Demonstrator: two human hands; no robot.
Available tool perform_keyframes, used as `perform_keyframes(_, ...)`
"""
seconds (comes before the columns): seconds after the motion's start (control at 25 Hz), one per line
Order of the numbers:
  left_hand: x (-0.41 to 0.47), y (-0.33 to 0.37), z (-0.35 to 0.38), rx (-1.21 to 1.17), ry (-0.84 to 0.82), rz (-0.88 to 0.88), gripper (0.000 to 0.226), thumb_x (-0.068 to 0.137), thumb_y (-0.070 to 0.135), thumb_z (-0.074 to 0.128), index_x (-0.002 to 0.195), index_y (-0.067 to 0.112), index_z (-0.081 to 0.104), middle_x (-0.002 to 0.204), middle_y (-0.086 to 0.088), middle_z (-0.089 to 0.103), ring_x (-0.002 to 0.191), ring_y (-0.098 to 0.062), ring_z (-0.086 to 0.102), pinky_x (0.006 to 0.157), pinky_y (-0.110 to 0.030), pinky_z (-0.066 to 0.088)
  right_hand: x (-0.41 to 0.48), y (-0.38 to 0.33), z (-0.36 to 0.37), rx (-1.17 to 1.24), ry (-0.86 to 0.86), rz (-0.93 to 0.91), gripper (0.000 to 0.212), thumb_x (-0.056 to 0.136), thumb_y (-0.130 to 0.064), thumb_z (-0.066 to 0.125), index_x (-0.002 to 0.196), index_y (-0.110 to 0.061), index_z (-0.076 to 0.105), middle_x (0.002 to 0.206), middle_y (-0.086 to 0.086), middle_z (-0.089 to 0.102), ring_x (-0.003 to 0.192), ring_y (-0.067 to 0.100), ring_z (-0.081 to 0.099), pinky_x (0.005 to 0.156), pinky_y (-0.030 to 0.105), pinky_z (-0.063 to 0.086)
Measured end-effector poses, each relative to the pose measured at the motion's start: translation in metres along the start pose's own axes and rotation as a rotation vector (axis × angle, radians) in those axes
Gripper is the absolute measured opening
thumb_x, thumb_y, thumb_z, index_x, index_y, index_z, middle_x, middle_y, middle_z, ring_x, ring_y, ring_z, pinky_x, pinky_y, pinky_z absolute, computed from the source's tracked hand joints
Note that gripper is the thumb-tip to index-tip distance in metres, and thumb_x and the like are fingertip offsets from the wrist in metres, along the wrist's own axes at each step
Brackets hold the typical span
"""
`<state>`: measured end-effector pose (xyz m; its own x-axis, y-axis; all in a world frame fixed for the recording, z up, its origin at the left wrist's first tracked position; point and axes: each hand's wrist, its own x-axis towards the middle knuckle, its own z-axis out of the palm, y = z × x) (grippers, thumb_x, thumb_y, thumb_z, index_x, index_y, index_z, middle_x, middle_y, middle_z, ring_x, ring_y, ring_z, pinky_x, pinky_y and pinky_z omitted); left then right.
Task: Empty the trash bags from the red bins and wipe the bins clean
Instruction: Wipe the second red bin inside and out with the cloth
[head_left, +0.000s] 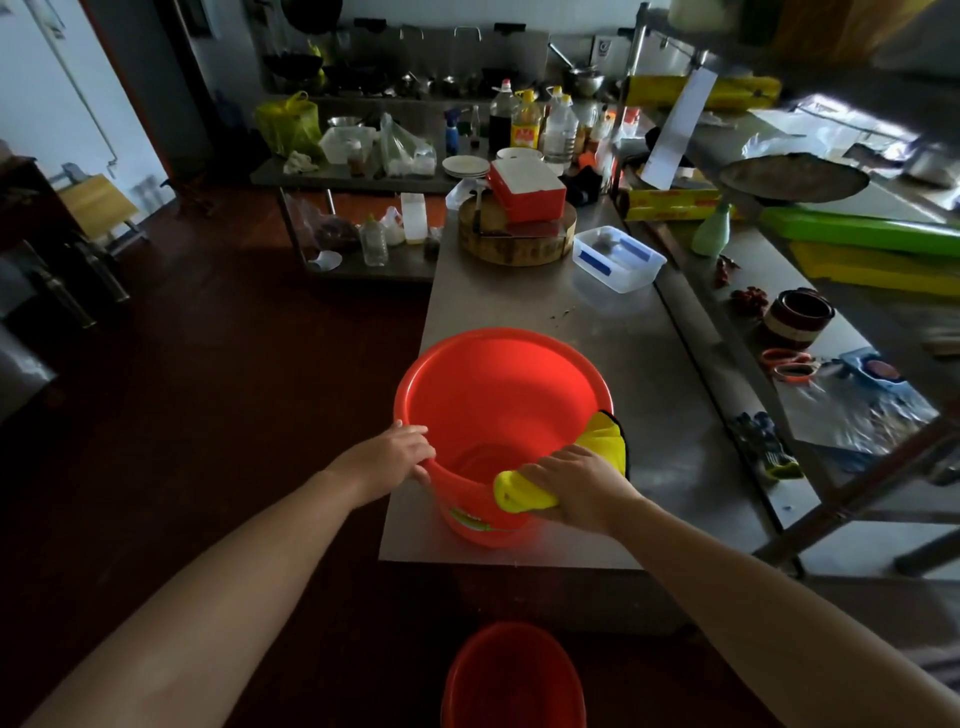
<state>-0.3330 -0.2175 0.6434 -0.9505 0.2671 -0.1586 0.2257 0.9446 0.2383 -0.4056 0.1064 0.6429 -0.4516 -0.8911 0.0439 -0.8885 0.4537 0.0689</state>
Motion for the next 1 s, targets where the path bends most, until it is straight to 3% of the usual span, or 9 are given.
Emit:
perform_keyframes(0.12,0.001,-0.008,-0.006,0.282,0.002,0.049,0.042,0.103,0.044,0.045,0.140,0.024,0.050,0.150,0.005,0.047,0.152,-0.014,0.018,0.126,-0.044,0.003,-0.010,0.017,-0.003,-0.041,0.086,-0.047,0.061,0.081,-0.055,0.074,0.127,-0.015,0.068,0.106,0.004,0.073,0.095,0.029,0.070,0.090,0.039,0.055)
perform_keyframes(0.28,-0.005,0.023,0.008,0.341,-0.003,0.092,0.061,0.100,0.059,0.034,0.148,0.021,0.040,0.152,0.002,0.044,0.150,-0.016,0.024,0.125,-0.050,0.003,0.002,-0.010,-0.002,-0.058,0.024,0.023,0.062,0.093,-0.058,0.058,0.140,-0.019,0.058,0.115,0.003,0.070,0.103,0.030,0.067,0.097,0.040,0.048)
perform_keyframes(0.48,-0.004,0.057,0.029,0.038,0.145,0.095,0.042,0.105,0.027,0.046,0.144,0.012,0.050,0.143,-0.003,0.056,0.142,-0.017,0.040,0.122,-0.037,-0.007,0.015,-0.039,0.005,-0.067,-0.018,0.119,0.072,0.094,-0.072,0.038,0.150,-0.026,0.042,0.127,-0.002,0.064,0.114,0.025,0.062,0.102,0.040,0.043)
perform_keyframes(0.6,-0.011,0.036,0.029,-0.007,0.178,0.179,0.034,0.102,0.009,0.052,0.136,0.013,0.058,0.138,-0.002,0.060,0.145,-0.018,0.037,0.124,-0.038,-0.005,-0.002,-0.024,0.010,-0.087,0.139,-0.007,0.069,0.090,-0.070,0.053,0.138,-0.021,0.060,0.109,-0.004,0.071,0.094,0.021,0.069,0.085,0.035,0.054)
perform_keyframes(0.68,-0.013,0.018,0.025,0.008,0.195,0.224,0.032,0.101,0.006,0.053,0.130,0.017,0.061,0.139,0.002,0.059,0.148,-0.017,0.032,0.126,-0.036,-0.001,-0.013,-0.004,0.013,-0.104,0.207,-0.092,0.066,0.088,-0.067,0.059,0.133,-0.020,0.065,0.108,-0.004,0.071,0.093,0.020,0.069,0.084,0.034,0.055)
perform_keyframes(0.88,-0.006,0.005,0.012,0.111,0.160,0.146,0.033,0.104,0.028,0.049,0.137,0.022,0.055,0.152,0.002,0.047,0.152,-0.018,0.022,0.124,-0.036,0.000,-0.013,0.016,0.009,-0.075,0.222,-0.083,0.063,0.087,-0.061,0.064,0.136,-0.020,0.063,0.109,-0.003,0.070,0.098,0.022,0.068,0.089,0.035,0.054)
perform_keyframes(1.0,-0.007,0.027,0.018,0.226,0.062,0.119,0.050,0.105,0.043,0.040,0.149,0.019,0.042,0.157,0.001,0.040,0.153,-0.018,0.018,0.125,-0.045,-0.002,-0.008,-0.004,0.012,-0.116,0.178,-0.046,0.072,0.091,-0.064,0.055,0.152,-0.028,0.042,0.113,-0.004,0.066,0.100,0.022,0.065,0.091,0.039,0.052)
